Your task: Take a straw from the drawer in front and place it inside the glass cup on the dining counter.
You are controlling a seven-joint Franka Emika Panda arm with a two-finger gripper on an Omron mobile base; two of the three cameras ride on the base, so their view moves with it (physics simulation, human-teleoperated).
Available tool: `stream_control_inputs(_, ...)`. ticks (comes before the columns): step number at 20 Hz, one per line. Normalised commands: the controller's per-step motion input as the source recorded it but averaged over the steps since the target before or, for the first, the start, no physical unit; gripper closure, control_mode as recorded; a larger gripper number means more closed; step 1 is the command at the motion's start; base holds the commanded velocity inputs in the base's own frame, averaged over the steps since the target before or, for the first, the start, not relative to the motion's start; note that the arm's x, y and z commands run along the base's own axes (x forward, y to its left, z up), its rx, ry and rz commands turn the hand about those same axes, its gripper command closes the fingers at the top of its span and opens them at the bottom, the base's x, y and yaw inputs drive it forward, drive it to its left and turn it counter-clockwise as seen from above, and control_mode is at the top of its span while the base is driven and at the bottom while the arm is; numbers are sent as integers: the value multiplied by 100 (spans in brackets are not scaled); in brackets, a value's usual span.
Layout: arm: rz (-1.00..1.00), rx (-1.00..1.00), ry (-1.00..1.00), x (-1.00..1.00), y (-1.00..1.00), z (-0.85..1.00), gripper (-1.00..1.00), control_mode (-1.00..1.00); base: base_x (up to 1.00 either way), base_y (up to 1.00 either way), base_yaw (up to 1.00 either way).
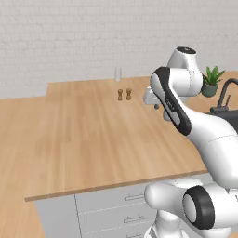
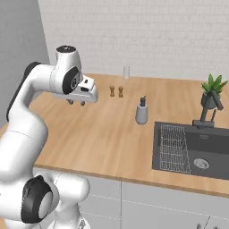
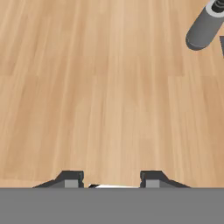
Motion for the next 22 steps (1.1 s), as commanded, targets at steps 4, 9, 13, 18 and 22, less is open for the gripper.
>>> stream_control_inputs(4,0,0,0,-1,0,0,-100,100,-22,0,0)
stream_control_inputs(9,0,0,0,0,0,0,-100,100,-94,13,-2)
stream_control_inputs(13,0,0,0,0,0,0,-100,100,-47,52,-32)
stream_control_inputs(18,0,0,0,0,0,0,-100,100,-4,87,-57)
stream_control_inputs(22,0,0,0,0,0,0,-100,100,0,87,-58)
